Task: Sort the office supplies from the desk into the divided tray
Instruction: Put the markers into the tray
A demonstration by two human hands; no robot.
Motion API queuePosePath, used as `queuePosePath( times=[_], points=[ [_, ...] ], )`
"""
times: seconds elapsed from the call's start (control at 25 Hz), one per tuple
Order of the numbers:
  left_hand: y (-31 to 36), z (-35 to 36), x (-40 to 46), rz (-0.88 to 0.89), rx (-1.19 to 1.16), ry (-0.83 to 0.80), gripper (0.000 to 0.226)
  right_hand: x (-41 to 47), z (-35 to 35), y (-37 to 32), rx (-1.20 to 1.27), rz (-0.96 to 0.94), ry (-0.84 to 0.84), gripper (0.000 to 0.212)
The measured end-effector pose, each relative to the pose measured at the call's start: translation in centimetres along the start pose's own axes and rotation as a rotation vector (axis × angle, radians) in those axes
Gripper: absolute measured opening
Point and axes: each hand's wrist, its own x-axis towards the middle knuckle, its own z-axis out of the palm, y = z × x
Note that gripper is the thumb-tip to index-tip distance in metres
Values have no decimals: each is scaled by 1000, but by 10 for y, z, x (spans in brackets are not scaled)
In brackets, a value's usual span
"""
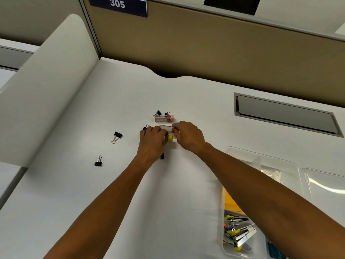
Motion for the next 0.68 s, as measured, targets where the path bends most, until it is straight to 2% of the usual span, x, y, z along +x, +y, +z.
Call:
queuePosePath(
  times=[0.12, 0.28, 0.44, 0.56, 0.68],
  points=[
    [13, -13, -6, -23, -38, 41, 28, -20, -13, 5, 94, 34, 58, 36],
    [34, -31, -22, 3, -69, 87, 31, -53, -33, 12, 199, 70, 150, 37],
    [61, -50, -36, 67, -236, 117, 26, -87, -63, 29, 252, 90, 239, 36],
    [82, -60, -45, 104, -392, 97, 21, -110, -82, 51, 297, 114, 293, 38],
    [107, -64, -50, 122, -419, 48, 25, -135, -91, 74, 322, 149, 328, 39]
  ],
)
